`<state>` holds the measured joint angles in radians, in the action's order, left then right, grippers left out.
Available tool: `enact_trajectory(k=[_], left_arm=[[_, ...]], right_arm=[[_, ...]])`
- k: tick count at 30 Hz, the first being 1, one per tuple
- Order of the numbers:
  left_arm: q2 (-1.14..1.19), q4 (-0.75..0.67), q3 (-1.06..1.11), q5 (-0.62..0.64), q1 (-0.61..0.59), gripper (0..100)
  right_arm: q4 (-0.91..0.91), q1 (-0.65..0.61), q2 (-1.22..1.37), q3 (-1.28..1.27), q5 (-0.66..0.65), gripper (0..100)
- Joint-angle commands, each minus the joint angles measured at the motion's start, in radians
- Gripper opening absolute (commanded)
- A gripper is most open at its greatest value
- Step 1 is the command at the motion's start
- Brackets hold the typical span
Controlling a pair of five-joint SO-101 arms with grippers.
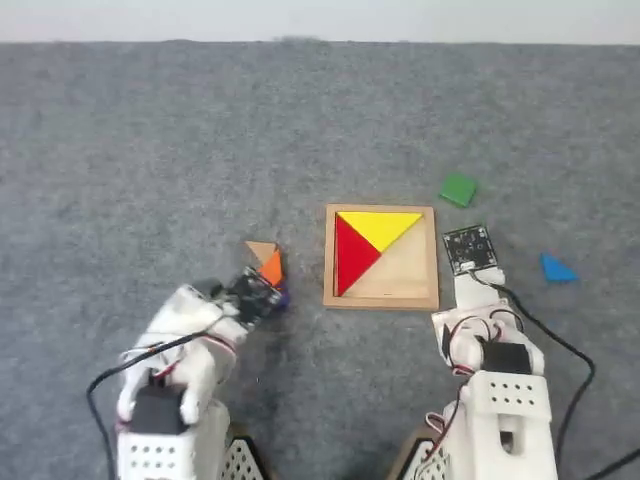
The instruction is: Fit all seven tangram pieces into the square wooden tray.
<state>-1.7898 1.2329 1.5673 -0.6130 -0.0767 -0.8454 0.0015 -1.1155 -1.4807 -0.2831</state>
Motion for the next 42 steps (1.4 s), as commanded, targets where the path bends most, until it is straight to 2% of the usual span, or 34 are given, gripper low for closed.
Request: enact_trajectory(k=[1, 8, 11, 16, 19, 22, 30, 37, 42], left_arm=[[0.083, -0.017, -0.242, 0.104, -0.049, 9], [0.635, -0.018, -0.533, 0.252, -0.046, 12], [0.911, -0.018, -0.638, 0.262, -0.031, 12], [1.29, -0.032, -0.743, 0.265, 0.132, 12], [1.455, -0.138, -0.777, 0.313, 0.218, 12], [1.597, -0.215, -0.811, 0.33, 0.232, 12], [1.809, -0.258, -0.886, 0.328, 0.219, 16], [1.834, -0.276, -0.9, 0.302, 0.12, 15], [1.832, -0.276, -0.895, 0.285, 0.117, 12]], right_arm=[[-0.007, -0.015, -0.022, 0.008, -0.014, 13.6], [0.001, -0.022, -0.022, 0.0, -0.011, 13.6], [0.012, -0.021, -0.022, -0.003, -0.009, 13.6], [0.013, -0.021, -0.022, -0.003, -0.008, 13.6], [0.013, -0.022, -0.022, -0.005, -0.008, 13.6], [0.013, -0.022, -0.022, -0.005, -0.008, 13.6], [0.015, -0.024, -0.022, -0.005, -0.008, 13.6], [0.015, -0.024, -0.022, -0.005, -0.008, 13.6], [0.015, -0.025, -0.024, -0.011, -0.012, 13.6]])
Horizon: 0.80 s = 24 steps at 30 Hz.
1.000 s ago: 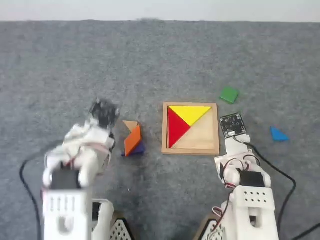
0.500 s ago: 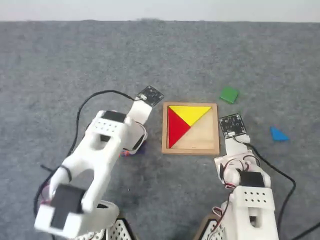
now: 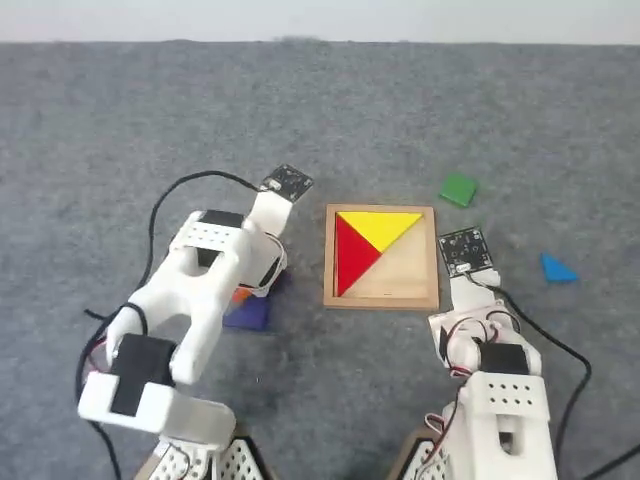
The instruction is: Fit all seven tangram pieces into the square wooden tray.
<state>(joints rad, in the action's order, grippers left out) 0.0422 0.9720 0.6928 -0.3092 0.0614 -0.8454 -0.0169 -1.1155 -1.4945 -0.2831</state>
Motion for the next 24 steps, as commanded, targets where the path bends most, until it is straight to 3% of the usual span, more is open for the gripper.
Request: enact_trajectory(k=[1, 5, 9, 15, 20, 24], left_arm=[[-0.002, -0.015, -0.021, -0.02, -0.02, 10], [-0.005, -0.017, -0.025, -0.063, -0.02, 2], [-0.006, -0.008, -0.05, -0.06, -0.018, 1], [-0.006, 0.14, -0.236, -0.058, 0.005, 1], [0.005, 0.265, -0.44, 0.017, 0.13, 1], [0.006, 0.238, -0.506, 0.153, 0.27, 1]], right_arm=[[0.016, -0.007, -0.024, 0.003, -0.012, 13.6], [0.016, -0.007, -0.024, 0.002, -0.012, 13.6], [0.031, -0.007, -0.024, -0.003, -0.009, 13.6], [0.036, -0.002, -0.028, -0.003, -0.008, 13.6], [0.038, 0.042, -0.031, 0.003, -0.006, 13.6], [0.059, 0.122, -0.033, 0.009, 0.032, 13.6]])
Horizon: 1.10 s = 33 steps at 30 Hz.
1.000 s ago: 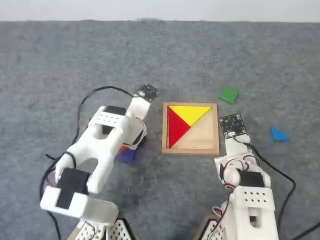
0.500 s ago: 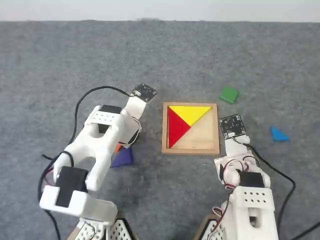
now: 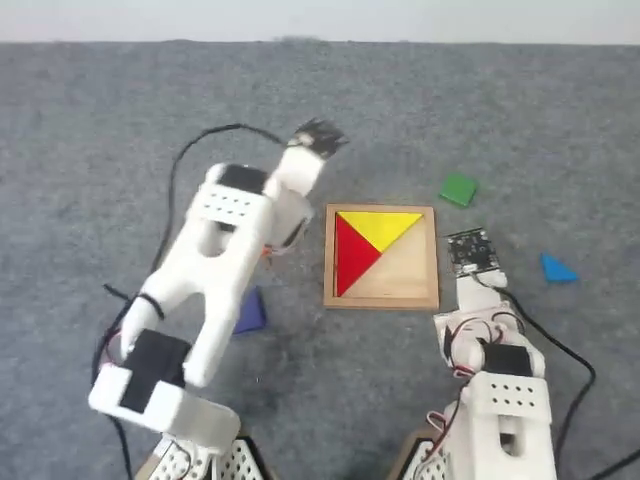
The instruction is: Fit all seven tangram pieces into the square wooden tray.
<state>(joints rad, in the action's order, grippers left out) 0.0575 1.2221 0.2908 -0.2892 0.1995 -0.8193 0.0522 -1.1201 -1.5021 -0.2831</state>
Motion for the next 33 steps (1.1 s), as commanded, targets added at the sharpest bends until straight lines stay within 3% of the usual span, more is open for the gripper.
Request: enact_trajectory(k=[1, 5, 9, 19, 33], left_arm=[[-0.008, -0.034, -0.108, 0.176, 0.167, 1], [0.0, -0.158, -0.094, 0.325, 0.279, 1], [0.095, -0.275, -0.087, 0.436, 0.301, 1], [0.267, -0.396, -0.091, 0.407, 0.278, 10], [0.146, -0.341, -0.087, 0.342, 0.238, 10]], right_arm=[[0.03, 0.07, -0.025, 0.029, 0.038, 13.6], [0.027, 0.114, -0.019, 0.044, 0.04, 13.6], [0.03, 0.116, -0.019, 0.044, 0.04, 13.6], [0.03, 0.105, -0.019, 0.043, 0.041, 13.6], [0.022, 0.071, -0.019, 0.035, 0.035, 13.6]])
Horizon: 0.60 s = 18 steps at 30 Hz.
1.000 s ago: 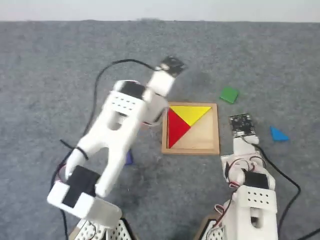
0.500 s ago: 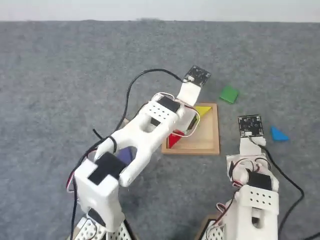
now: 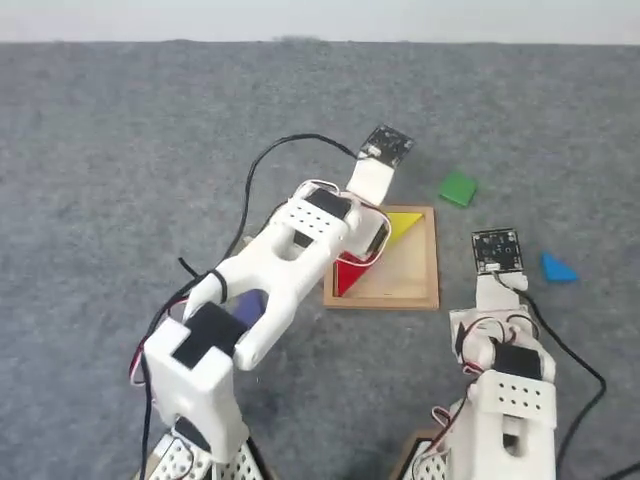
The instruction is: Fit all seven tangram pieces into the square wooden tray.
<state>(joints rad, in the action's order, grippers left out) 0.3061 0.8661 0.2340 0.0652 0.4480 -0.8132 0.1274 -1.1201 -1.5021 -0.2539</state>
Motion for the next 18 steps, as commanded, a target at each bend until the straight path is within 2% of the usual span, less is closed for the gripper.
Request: enact_trajectory(k=[1, 12, 18], left_arm=[[-0.103, 0.015, -0.03, -0.012, -0.012, 10], [-0.103, -0.018, -0.03, -0.014, -0.109, 10], [-0.103, -0.028, -0.028, -0.044, -0.121, 10]], right_arm=[[0.016, -0.004, -0.019, 0.035, 0.006, 13.6], [0.018, -0.004, -0.019, 0.034, 0.006, 13.6], [0.018, -0.004, -0.019, 0.032, 0.006, 13.6]])
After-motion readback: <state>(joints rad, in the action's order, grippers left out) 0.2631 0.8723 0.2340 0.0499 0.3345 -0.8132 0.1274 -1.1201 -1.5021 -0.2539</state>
